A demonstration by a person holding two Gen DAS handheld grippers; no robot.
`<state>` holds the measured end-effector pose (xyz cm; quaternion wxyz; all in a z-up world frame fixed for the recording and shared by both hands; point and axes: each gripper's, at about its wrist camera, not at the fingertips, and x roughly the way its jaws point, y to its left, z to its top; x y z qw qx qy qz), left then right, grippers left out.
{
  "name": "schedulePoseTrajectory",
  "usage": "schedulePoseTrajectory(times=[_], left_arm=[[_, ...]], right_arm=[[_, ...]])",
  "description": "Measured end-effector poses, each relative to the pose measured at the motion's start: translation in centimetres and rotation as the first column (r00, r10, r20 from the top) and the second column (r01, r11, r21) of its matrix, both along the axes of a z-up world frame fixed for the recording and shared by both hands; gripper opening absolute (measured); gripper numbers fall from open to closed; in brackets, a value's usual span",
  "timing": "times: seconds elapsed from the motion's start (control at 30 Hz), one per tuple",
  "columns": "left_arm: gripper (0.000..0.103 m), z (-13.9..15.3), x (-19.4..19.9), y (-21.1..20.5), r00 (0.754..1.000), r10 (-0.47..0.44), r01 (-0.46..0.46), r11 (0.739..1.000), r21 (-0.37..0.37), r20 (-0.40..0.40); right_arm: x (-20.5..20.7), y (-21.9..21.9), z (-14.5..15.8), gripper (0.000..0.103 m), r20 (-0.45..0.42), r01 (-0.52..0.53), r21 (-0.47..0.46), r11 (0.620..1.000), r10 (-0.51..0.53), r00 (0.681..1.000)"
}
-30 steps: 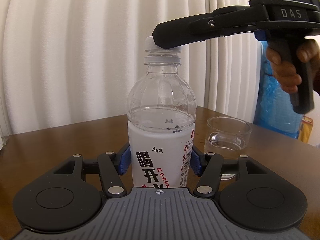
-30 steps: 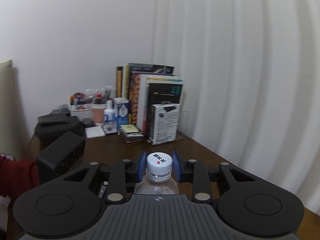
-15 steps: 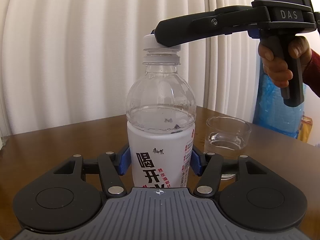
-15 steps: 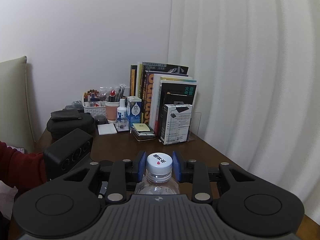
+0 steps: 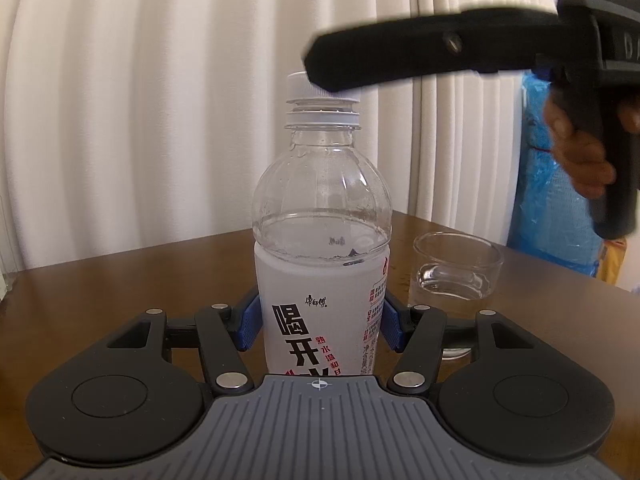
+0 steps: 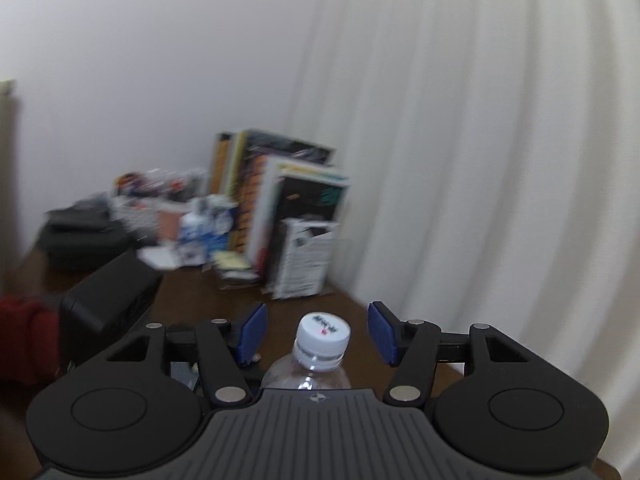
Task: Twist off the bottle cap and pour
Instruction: 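Regrip the cap, twist and lift it off the bottle mouth with right tool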
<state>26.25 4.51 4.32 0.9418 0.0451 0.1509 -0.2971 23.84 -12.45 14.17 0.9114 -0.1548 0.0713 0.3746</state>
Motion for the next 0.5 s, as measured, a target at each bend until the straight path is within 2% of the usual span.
schedulePoseTrajectory(times=[0.1, 0.27, 0.5], left_arm=[[0.058, 0.1, -0.2, 0.0, 1.0, 0.003, -0.003, 1.0, 0.001, 0.0], [0.058, 0.1, -0.3, -0.1, 1.0, 0.006, -0.006, 1.0, -0.001, 0.0], [0.058, 0.1, -1.7, -0.9, 1.0, 0.018, -0.018, 1.0, 0.001, 0.002]], right_arm=[[-1.3, 1.3, -0.6, 0.059, 0.03, 0.149, 0.037, 0.988, -0.15, 0.988], [-1.8, 2.5, -1.6, 0.056, 0.008, 0.275, 0.106, 0.956, -0.277, 0.961], [-1.6, 3.5, -2.5, 0.041, -0.002, 0.329, 0.099, 0.939, -0.331, 0.944]])
